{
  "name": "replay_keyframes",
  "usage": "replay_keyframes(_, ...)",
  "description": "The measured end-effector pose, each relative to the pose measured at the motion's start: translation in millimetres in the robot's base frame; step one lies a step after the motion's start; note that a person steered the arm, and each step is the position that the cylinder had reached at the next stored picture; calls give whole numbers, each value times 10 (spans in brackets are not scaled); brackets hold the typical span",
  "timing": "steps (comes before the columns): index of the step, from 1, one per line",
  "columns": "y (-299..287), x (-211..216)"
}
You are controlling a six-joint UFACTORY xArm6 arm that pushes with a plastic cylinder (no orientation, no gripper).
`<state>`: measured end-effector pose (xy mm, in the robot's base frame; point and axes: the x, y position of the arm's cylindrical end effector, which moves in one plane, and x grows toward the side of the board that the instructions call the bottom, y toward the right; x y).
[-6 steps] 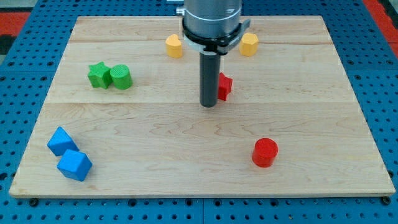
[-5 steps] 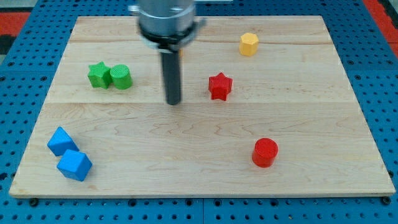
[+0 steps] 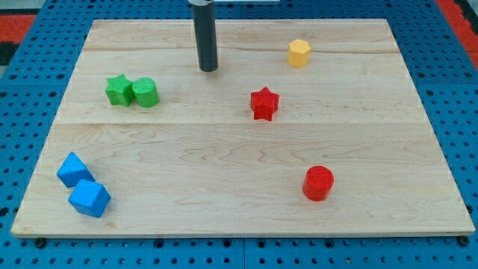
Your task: Place the red circle in between blue triangle and red star
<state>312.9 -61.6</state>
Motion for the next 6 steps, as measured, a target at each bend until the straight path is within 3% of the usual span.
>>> replay_keyframes(1,-192,150)
replay_keyframes(2,492,598)
replay_keyframes(4,-67,1757)
replay_keyframes(6,668,3051)
